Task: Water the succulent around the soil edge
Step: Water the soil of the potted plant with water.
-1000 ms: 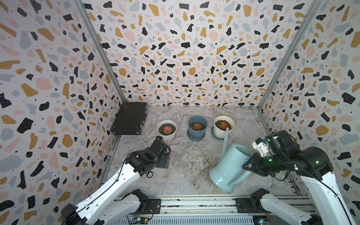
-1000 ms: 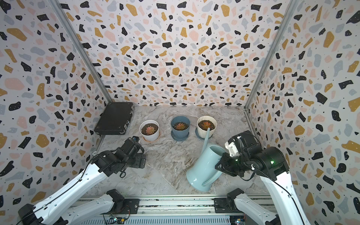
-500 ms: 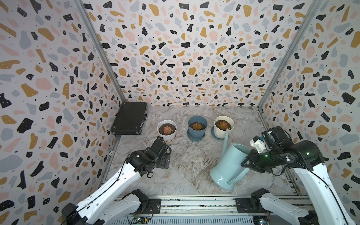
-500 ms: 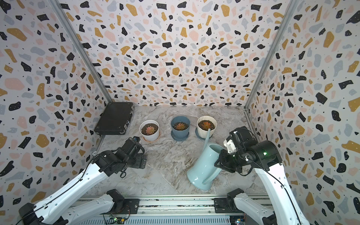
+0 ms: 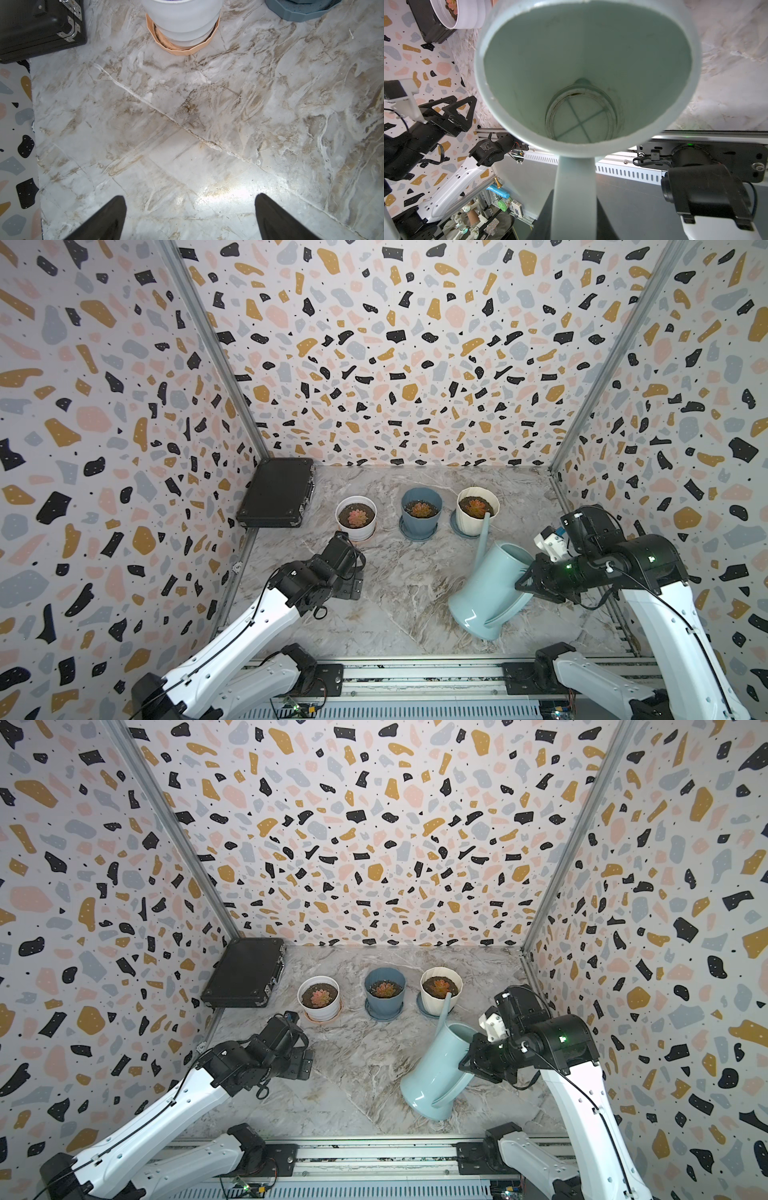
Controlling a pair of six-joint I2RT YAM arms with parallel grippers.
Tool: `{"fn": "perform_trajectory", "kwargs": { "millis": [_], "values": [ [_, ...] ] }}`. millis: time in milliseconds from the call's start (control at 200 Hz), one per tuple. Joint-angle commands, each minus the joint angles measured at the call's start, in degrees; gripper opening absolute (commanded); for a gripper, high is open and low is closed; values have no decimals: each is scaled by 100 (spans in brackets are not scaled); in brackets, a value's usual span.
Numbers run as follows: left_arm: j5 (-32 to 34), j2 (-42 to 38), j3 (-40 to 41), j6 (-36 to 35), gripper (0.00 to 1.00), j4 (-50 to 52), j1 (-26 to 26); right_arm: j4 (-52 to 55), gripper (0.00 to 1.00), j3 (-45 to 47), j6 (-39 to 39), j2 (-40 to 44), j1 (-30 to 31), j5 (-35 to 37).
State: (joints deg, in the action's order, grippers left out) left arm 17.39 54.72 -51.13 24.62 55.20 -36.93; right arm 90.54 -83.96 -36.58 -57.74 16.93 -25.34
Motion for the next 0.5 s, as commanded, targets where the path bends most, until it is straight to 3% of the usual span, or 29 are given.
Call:
{"fn": "perform_trajectory", "kwargs": {
  "millis": [0, 496],
  "values": [
    [6, -19, 29, -45, 99, -80, -25, 1162, 0, -147, 206, 26, -133, -317],
    [59, -41, -2, -137, 99, -102, -34, 1306, 0, -179, 523, -87, -590, -619]
  ]
}}
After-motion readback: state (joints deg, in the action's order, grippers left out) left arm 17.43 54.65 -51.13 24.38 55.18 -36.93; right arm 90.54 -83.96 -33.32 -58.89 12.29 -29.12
